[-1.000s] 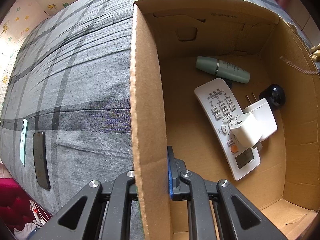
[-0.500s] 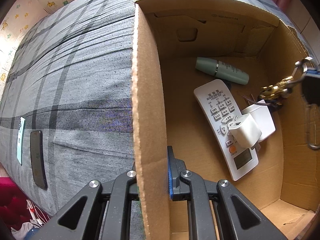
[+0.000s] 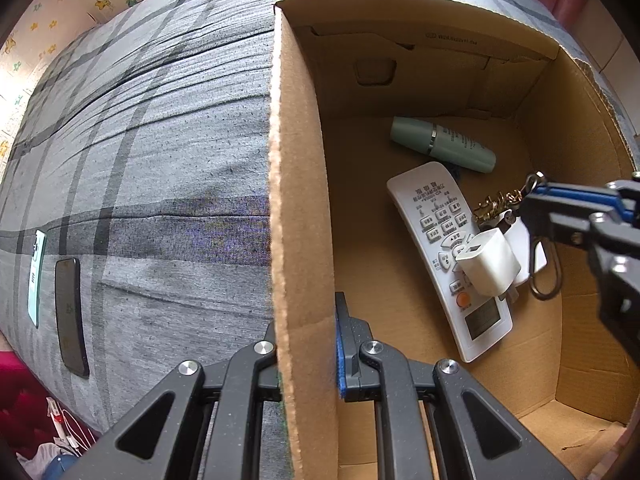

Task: Organize rigid objects
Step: 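Lower the keyring into the box and open the right gripper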

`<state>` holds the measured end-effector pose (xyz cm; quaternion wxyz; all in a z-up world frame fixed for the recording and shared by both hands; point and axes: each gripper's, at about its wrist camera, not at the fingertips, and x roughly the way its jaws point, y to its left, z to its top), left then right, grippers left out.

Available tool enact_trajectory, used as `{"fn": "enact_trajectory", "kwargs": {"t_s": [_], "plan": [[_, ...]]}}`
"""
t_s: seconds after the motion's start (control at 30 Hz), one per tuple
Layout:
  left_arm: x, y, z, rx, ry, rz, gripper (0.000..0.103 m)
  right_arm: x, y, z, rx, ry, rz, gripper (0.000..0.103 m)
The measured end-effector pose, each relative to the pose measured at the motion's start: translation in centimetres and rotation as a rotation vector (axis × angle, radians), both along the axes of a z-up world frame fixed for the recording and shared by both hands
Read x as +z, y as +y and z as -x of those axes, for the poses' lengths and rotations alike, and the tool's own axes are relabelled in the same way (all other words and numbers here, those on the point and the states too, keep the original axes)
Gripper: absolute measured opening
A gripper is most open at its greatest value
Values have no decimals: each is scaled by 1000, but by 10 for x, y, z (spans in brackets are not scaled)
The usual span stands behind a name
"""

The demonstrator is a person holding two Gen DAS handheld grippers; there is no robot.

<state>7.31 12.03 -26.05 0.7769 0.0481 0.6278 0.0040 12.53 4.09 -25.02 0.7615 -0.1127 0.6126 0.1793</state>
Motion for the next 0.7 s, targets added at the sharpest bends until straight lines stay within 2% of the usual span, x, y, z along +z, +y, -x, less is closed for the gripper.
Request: {"fn": "enact_trajectory", "kwargs": {"t_s": [0.3, 0.7], "plan": [[0, 1, -1, -2, 1, 6, 13, -23, -1, -10, -28, 34, 9, 7], [-1, 2, -1, -2, 1, 10, 13, -24, -5, -11, -24, 34, -9, 8]]}}
